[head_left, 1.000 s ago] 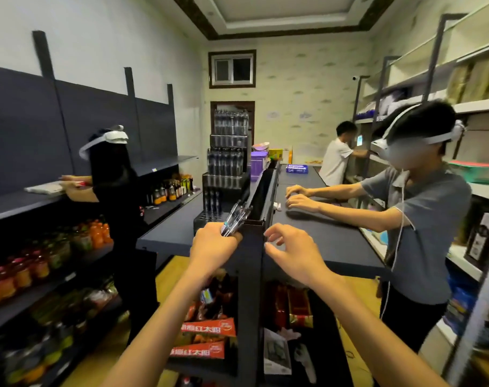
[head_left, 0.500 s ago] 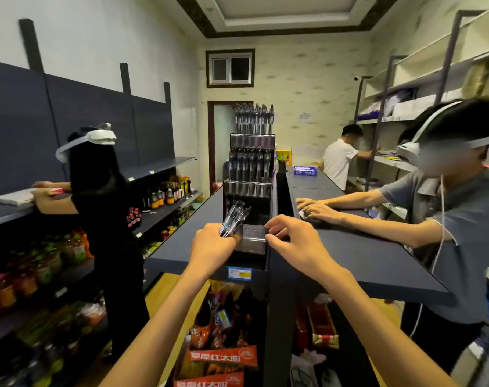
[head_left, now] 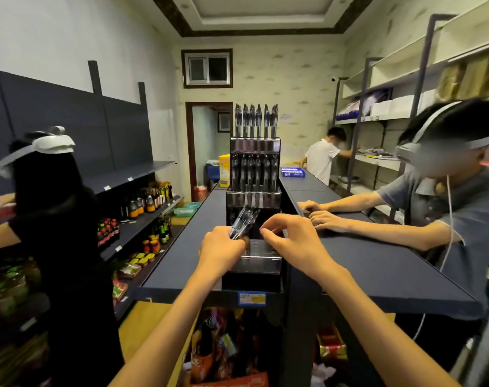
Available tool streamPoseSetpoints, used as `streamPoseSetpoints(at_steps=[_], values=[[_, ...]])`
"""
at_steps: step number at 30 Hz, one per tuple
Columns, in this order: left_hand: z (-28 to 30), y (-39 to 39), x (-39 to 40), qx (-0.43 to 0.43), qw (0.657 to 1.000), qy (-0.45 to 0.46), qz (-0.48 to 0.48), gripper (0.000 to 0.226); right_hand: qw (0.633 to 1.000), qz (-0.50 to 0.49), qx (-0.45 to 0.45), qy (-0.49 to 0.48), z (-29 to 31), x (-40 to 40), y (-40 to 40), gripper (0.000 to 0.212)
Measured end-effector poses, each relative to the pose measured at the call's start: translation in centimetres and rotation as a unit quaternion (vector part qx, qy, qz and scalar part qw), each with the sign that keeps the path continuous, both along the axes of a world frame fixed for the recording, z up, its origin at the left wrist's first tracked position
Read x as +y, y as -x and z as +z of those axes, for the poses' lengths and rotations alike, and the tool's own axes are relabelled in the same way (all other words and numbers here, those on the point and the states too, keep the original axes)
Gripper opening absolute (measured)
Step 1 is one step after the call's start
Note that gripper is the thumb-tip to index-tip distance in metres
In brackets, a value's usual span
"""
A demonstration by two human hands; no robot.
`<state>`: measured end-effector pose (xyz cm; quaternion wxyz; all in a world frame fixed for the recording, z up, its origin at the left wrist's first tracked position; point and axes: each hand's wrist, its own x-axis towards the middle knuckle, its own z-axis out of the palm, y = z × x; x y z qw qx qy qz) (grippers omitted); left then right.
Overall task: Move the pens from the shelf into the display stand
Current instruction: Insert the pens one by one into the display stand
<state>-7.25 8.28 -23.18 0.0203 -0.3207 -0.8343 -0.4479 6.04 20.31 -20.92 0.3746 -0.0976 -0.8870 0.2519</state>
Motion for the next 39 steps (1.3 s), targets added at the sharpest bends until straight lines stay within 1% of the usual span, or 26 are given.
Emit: streamPoseSetpoints(at_steps=[6,9,11,14,18,21,24,27,29,30,32,34,36,37,39], values=[[0.2,1.5,1.0,0.018,0.999,0.0,-0.028,0.03,0.997,-0.025,-0.009,0.078,0.6,-1.3,2.4,0.015],[0.1,2.1,1.3,0.028,0.999,-0.008,-0.046,0.039,0.994,-0.024,0.003,0.107,0.8,-1.7,3.2,0.021],[0.1,2.5,1.3,0.027,0.998,-0.013,-0.055,0.041,0.989,-0.02,0.016,0.146,0.8,-1.8,3.7,0.022],[0.3,3.1,1.5,0.01,0.997,-0.007,-0.071,0.034,0.97,-0.004,0.053,0.238,0.6,-1.8,4.4,0.015],[0.7,4.0,1.9,-0.01,0.997,0.003,-0.072,0.022,0.939,0.015,0.11,0.327,0.6,-1.7,5.5,0.01],[0.2,4.5,1.9,-0.027,0.997,-0.002,-0.074,0.022,0.911,0.026,0.146,0.384,1.1,-1.0,5.8,0.008],[-0.4,5.1,1.8,-0.037,0.997,-0.002,-0.066,0.026,0.895,0.045,0.181,0.405,1.5,-0.3,6.1,0.008],[-0.7,5.8,1.5,-0.032,0.998,-0.004,-0.054,0.032,0.885,0.043,0.214,0.412,1.5,0.5,6.7,0.008],[-0.8,6.3,1.2,-0.031,0.999,-0.008,-0.034,0.037,0.886,0.024,0.23,0.403,1.5,1.3,7.0,0.008],[-0.8,6.6,1.0,-0.03,0.999,-0.013,-0.021,0.04,0.893,0.01,0.234,0.384,1.4,1.9,7.0,0.009],[-0.8,7.2,0.8,-0.024,0.999,-0.021,-0.001,0.044,0.928,-0.039,0.223,0.296,1.2,3.0,7.2,0.012],[-0.8,7.6,0.7,-0.016,1.0,-0.018,0.01,0.045,0.963,-0.097,0.185,0.171,0.8,3.7,7.5,0.012],[-0.7,7.8,0.7,-0.006,1.0,-0.014,0.015,0.046,0.979,-0.131,0.143,0.066,0.4,3.9,8.1,0.011],[-0.7,8.0,0.7,-0.004,1.0,-0.015,0.015,0.046,0.982,-0.135,0.126,0.033,0.1,3.9,8.5,0.012],[-0.6,8.2,0.8,0.0,1.0,-0.016,0.012,0.046,0.986,-0.134,0.102,0.0,-0.3,4.0,9.0,0.011]])
